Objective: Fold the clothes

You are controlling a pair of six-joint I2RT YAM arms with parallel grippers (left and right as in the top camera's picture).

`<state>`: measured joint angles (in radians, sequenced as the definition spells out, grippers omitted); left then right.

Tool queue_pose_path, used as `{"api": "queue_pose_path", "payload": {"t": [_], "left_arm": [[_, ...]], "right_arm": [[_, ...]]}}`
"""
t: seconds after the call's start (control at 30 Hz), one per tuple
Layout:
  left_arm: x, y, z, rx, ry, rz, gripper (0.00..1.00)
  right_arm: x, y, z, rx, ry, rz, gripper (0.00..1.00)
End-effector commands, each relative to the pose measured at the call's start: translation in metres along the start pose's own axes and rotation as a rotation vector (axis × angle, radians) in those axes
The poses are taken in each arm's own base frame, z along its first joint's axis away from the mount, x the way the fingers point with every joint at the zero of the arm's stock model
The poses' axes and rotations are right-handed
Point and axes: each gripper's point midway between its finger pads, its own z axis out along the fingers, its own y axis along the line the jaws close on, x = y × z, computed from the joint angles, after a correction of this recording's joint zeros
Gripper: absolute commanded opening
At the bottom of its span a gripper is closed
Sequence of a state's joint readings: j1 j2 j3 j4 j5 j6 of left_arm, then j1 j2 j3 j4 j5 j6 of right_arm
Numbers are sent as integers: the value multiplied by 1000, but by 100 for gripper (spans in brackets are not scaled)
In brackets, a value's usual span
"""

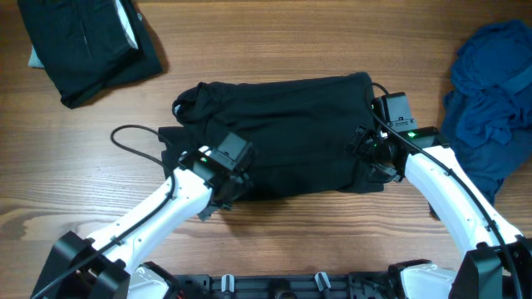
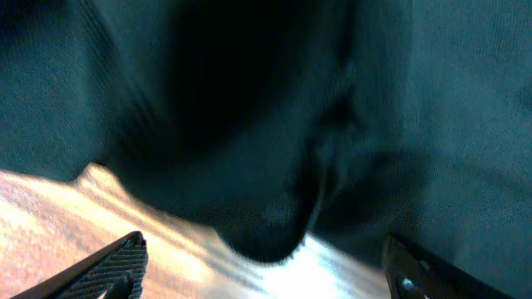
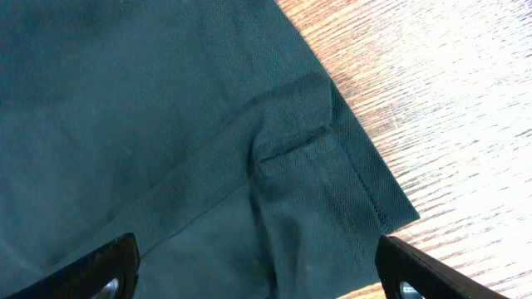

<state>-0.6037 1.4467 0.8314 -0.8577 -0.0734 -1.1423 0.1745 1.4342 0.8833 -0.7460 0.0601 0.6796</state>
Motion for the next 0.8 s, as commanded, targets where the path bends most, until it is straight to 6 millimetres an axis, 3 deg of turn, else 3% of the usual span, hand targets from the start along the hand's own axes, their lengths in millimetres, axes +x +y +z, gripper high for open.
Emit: {"api": "queue_pose_path", "payload": {"t": [0.0,0.17,0.53,0.77], "left_arm": [[-18,6,6,-12,-32,-30,87],[-25,-2,9,21,-40,-16,84],[-18,-3,30,-16,14,19,72],[-18,-2,30,-18,15,19,35]], "right_arm": [[2,3,-3,-22,0,-1,92],[2,3,-3,-22,0,-1,91],[2,3,-3,-22,0,-2,92],[1,3,-3,-22,-1,-2,91]]}}
